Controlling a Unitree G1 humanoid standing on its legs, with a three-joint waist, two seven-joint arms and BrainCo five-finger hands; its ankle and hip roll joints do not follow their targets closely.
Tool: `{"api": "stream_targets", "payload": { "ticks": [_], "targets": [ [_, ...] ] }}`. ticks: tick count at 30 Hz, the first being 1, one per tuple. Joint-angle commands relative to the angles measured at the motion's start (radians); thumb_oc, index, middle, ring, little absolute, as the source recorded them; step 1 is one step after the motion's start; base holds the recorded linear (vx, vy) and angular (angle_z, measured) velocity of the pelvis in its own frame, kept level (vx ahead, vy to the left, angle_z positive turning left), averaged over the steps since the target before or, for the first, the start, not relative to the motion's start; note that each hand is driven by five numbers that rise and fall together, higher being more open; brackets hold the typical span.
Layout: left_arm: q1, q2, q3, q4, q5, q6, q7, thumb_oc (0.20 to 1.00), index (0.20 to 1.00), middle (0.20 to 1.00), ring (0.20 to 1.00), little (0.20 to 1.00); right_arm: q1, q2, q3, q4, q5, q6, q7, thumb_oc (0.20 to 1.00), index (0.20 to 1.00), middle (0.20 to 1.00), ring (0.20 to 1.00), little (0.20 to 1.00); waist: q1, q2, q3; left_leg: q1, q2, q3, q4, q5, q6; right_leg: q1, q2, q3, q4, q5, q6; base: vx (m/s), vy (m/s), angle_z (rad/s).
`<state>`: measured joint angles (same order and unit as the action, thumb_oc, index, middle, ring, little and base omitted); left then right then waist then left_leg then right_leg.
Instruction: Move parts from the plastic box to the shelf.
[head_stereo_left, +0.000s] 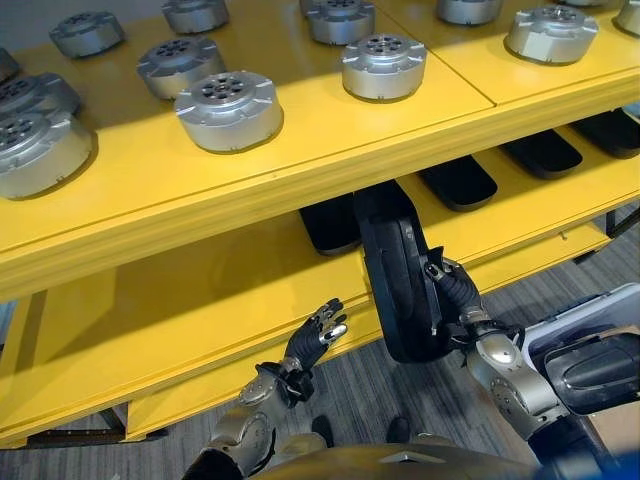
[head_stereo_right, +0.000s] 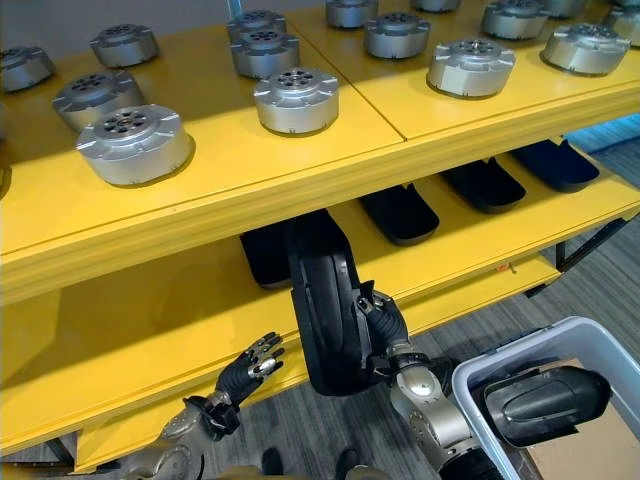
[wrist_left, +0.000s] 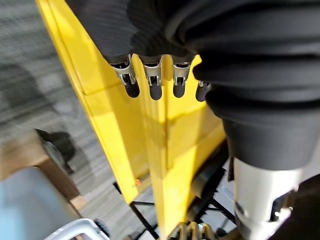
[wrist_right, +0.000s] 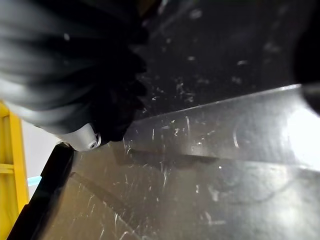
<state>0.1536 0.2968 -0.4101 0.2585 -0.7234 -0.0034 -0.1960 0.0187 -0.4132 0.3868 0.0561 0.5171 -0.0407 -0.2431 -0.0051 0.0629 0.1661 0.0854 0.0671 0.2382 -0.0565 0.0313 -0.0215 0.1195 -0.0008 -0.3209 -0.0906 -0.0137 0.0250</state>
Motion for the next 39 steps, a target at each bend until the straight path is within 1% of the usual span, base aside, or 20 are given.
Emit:
{"api": "stream_targets", "payload": {
  "ticks": [1, 2, 3, 5, 7, 8, 11, 14, 18, 19, 20, 24, 26, 27, 28, 31, 34, 36, 38, 39],
  "targets": [
    [-0.018, 0.041, 0.023, -0.047, 0.02, 0.006, -0.051, 1.0, 1.0, 1.0, 1.0, 1.0, -0.021, 0.048, -0.006, -0.098, -0.021, -0.138, 0.007, 0.2, 0.2, 0.2, 0.2, 0.2, -0.016, -0.044, 0.0, 0.009, -0.067, 0.069, 0.04, -0.057, -0.004, -0.016, -0.038, 0.076, 0.016, 0.033, 0.066, 0.02, -0.084, 0.17],
    [-0.02, 0.044, 0.022, -0.047, 0.035, 0.01, -0.054, 1.0, 1.0, 1.0, 1.0, 1.0, -0.016, 0.054, -0.006, -0.095, -0.034, -0.158, 0.001, 0.2, 0.2, 0.2, 0.2, 0.2, -0.024, -0.042, 0.0, 0.011, -0.054, 0.096, 0.055, -0.06, -0.008, -0.016, -0.045, 0.064, 0.023, 0.032, 0.065, -0.02, -0.075, 0.2],
    [-0.037, 0.054, 0.007, -0.041, 0.137, 0.0, -0.053, 1.0, 1.0, 1.0, 1.0, 1.0, -0.019, 0.065, -0.012, -0.099, -0.05, -0.188, -0.044, 0.2, 0.2, 0.2, 0.2, 0.2, -0.044, -0.044, 0.003, 0.008, -0.013, 0.176, 0.112, -0.072, -0.018, -0.022, -0.068, 0.033, 0.045, 0.029, 0.059, 0.02, -0.016, 0.24],
    [-0.058, 0.063, -0.024, -0.036, 0.188, -0.009, -0.062, 1.0, 1.0, 1.0, 1.0, 1.0, -0.034, 0.067, -0.022, -0.087, -0.038, -0.203, -0.075, 0.2, 0.2, 0.2, 0.2, 0.2, -0.058, -0.046, 0.009, 0.003, 0.026, 0.201, 0.173, -0.098, -0.033, -0.022, -0.09, 0.021, 0.075, 0.013, 0.058, -0.01, 0.027, 0.44],
    [-0.078, 0.062, -0.04, -0.049, 0.163, 0.005, -0.083, 1.0, 1.0, 1.0, 1.0, 1.0, -0.057, 0.065, -0.034, -0.064, -0.045, -0.225, -0.094, 0.2, 0.2, 0.2, 0.2, 0.2, -0.065, -0.045, 0.021, -0.028, 0.077, 0.221, 0.242, -0.072, -0.037, -0.046, -0.106, 0.013, 0.113, 0.007, 0.038, -0.1, 0.014, 0.5],
    [-0.081, 0.062, -0.043, -0.052, 0.161, 0.007, -0.086, 1.0, 1.0, 1.0, 1.0, 1.0, -0.061, 0.065, -0.036, -0.06, -0.048, -0.229, -0.098, 0.2, 0.2, 0.2, 0.2, 0.2, -0.066, -0.043, 0.023, -0.033, 0.085, 0.22, 0.253, -0.068, -0.04, -0.048, -0.108, 0.014, 0.119, 0.003, 0.036, -0.07, 0.077, 0.29],
    [-0.098, 0.069, -0.055, -0.048, 0.129, 0.013, -0.068, 1.0, 1.0, 1.0, 1.0, 1.0, -0.081, 0.047, -0.052, -0.037, -0.059, -0.229, -0.094, 0.2, 0.2, 0.2, 0.2, 0.2, -0.082, -0.02, 0.023, -0.018, 0.155, 0.197, 0.267, -0.026, -0.051, -0.067, -0.126, 0.027, 0.185, -0.041, 0.02, 0.02, 0.239, 0.13],
    [-0.08, 0.064, -0.039, -0.048, 0.063, -0.009, -0.041, 1.0, 1.0, 1.0, 1.0, 1.0, -0.068, 0.012, -0.075, -0.06, -0.088, -0.204, -0.114, 0.2, 0.2, 0.2, 0.2, 0.2, -0.089, 0.009, 0.015, 0.002, 0.253, 0.136, 0.217, 0.094, -0.092, -0.093, -0.147, 0.035, 0.255, -0.093, 0.011, -0.01, 0.408, -0.14],
    [-0.069, 0.052, -0.026, -0.029, 0.064, -0.028, -0.039, 1.0, 1.0, 1.0, 1.0, 1.0, -0.075, 0.003, -0.079, -0.036, -0.082, -0.194, -0.125, 0.2, 0.2, 0.2, 0.2, 0.2, -0.083, 0.02, 0.014, -0.002, 0.293, 0.086, 0.194, 0.149, -0.109, -0.123, -0.168, 0.042, 0.295, -0.107, 0.01, -0.08, 0.381, 0.03],
    [-0.069, 0.047, -0.023, -0.03, 0.061, -0.035, -0.037, 1.0, 1.0, 1.0, 1.0, 1.0, -0.081, -0.001, -0.08, -0.027, -0.08, -0.196, -0.118, 0.2, 0.2, 0.2, 0.2, 0.2, -0.076, 0.027, 0.019, -0.016, 0.284, 0.043, 0.199, 0.146, -0.108, -0.134, -0.18, 0.058, 0.313, -0.113, 0.014, -0.13, 0.516, -0.16],
    [-0.071, 0.043, -0.022, -0.025, 0.053, -0.036, -0.035, 1.0, 1.0, 1.0, 1.0, 1.0, -0.083, -0.002, -0.081, -0.021, -0.08, -0.199, -0.113, 0.2, 0.2, 0.2, 0.2, 0.2, -0.073, 0.032, 0.021, -0.013, 0.267, 0.034, 0.192, 0.121, -0.104, -0.136, -0.19, 0.063, 0.318, -0.112, 0.021, -0.14, 0.607, 0.03],
    [-0.079, 0.051, -0.022, -0.023, 0.094, -0.036, -0.036, 1.0, 1.0, 1.0, 1.0, 1.0, -0.077, 0.006, -0.093, -0.031, -0.074, -0.198, -0.106, 0.2, 0.2, 0.2, 0.2, 0.2, -0.064, 0.034, 0.029, -0.003, 0.215, 0.039, 0.152, 0.05, -0.084, -0.109, -0.216, 0.07, 0.302, -0.091, 0.048, -0.09, 0.413, 0.2],
    [-0.065, 0.077, -0.008, -0.031, 0.07, -0.042, -0.034, 1.0, 1.0, 1.0, 1.0, 1.0, -0.072, 0.011, -0.112, -0.037, -0.074, -0.194, -0.105, 0.2, 0.2, 0.2, 0.2, 0.2, -0.054, 0.015, 0.026, 0.022, 0.175, 0.047, 0.086, 0.01, -0.069, -0.086, -0.235, 0.068, 0.262, -0.049, 0.08, -0.13, 0.522, 0.28],
    [-0.059, 0.094, 0.005, -0.034, 0.078, -0.043, -0.037, 1.0, 1.0, 1.0, 1.0, 1.0, -0.069, 0.015, -0.115, -0.051, -0.075, -0.18, -0.107, 0.2, 0.2, 0.2, 0.2, 0.2, -0.04, 0.006, 0.025, 0.034, 0.162, 0.048, 0.051, 0.012, -0.063, -0.071, -0.253, 0.061, 0.236, -0.025, 0.106, -0.15, 0.46, 0.22],
    [-0.058, 0.097, 0.007, -0.035, 0.079, -0.043, -0.04, 1.0, 1.0, 1.0, 1.0, 1.0, -0.069, 0.015, -0.115, -0.053, -0.075, -0.181, -0.109, 0.2, 0.2, 0.2, 0.2, 0.2, -0.038, 0.003, 0.025, 0.035, 0.16, 0.049, 0.046, 0.012, -0.062, -0.07, -0.258, 0.058, 0.232, -0.02, 0.111, -0.16, 0.305, 0.16],
    [-0.043, 0.127, 0.028, -0.043, 0.089, -0.046, -0.087, 1.0, 1.0, 1.0, 1.0, 1.0, -0.064, 0.017, -0.124, -0.076, -0.078, -0.185, -0.101, 0.2, 0.2, 0.2, 0.2, 0.2, -0.01, -0.024, 0.029, 0.046, 0.129, 0.069, 0.008, 0.004, -0.038, -0.067, -0.308, 0.028, 0.201, 0.039, 0.16, -0.18, 0.264, 0.12],
    [-0.044, 0.13, 0.036, -0.04, 0.07, -0.043, -0.106, 1.0, 1.0, 1.0, 1.0, 1.0, -0.065, 0.02, -0.127, -0.089, -0.074, -0.184, -0.093, 0.2, 0.2, 0.2, 0.2, 0.2, 0.006, -0.044, 0.034, 0.052, 0.098, 0.095, -0.011, -0.006, -0.018, -0.072, -0.336, 0.006, 0.188, 0.09, 0.178, -0.16, 0.237, 0.1],
    [-0.036, 0.126, 0.04, -0.044, 0.069, -0.048, -0.089, 1.0, 1.0, 1.0, 1.0, 1.0, -0.071, 0.029, -0.123, -0.1, -0.082, -0.175, -0.079, 0.2, 0.2, 0.2, 0.2, 0.2, 0.028, -0.061, 0.044, 0.072, 0.076, 0.141, -0.027, -0.022, -0.01, -0.091, -0.35, -0.053, 0.192, 0.144, 0.19, -0.14, 0.169, -0.11],
    [-0.035, 0.121, 0.042, -0.048, 0.077, -0.046, -0.073, 1.0, 1.0, 1.0, 1.0, 1.0, -0.083, 0.034, -0.112, -0.103, -0.081, -0.167, -0.067, 0.2, 0.2, 0.2, 0.2, 0.2, 0.04, -0.064, 0.051, 0.082, 0.07, 0.17, -0.031, -0.027, -0.005, -0.112, -0.333, -0.094, 0.226, 0.147, 0.187, -0.07, 0.103, -0.67],
    [-0.043, 0.124, 0.045, -0.048, 0.071, -0.041, -0.063, 1.0, 1.0, 1.0, 1.0, 1.0, -0.086, 0.03, -0.099, -0.108, -0.083, -0.162, -0.051, 0.2, 0.2, 0.2, 0.2, 0.2, 0.035, -0.059, 0.051, 0.091, 0.062, 0.166, -0.03, -0.046, -0.001, -0.115, -0.282, -0.082, 0.272, 0.086, 0.184, 0.03, -0.004, -0.71]
  ]
}}
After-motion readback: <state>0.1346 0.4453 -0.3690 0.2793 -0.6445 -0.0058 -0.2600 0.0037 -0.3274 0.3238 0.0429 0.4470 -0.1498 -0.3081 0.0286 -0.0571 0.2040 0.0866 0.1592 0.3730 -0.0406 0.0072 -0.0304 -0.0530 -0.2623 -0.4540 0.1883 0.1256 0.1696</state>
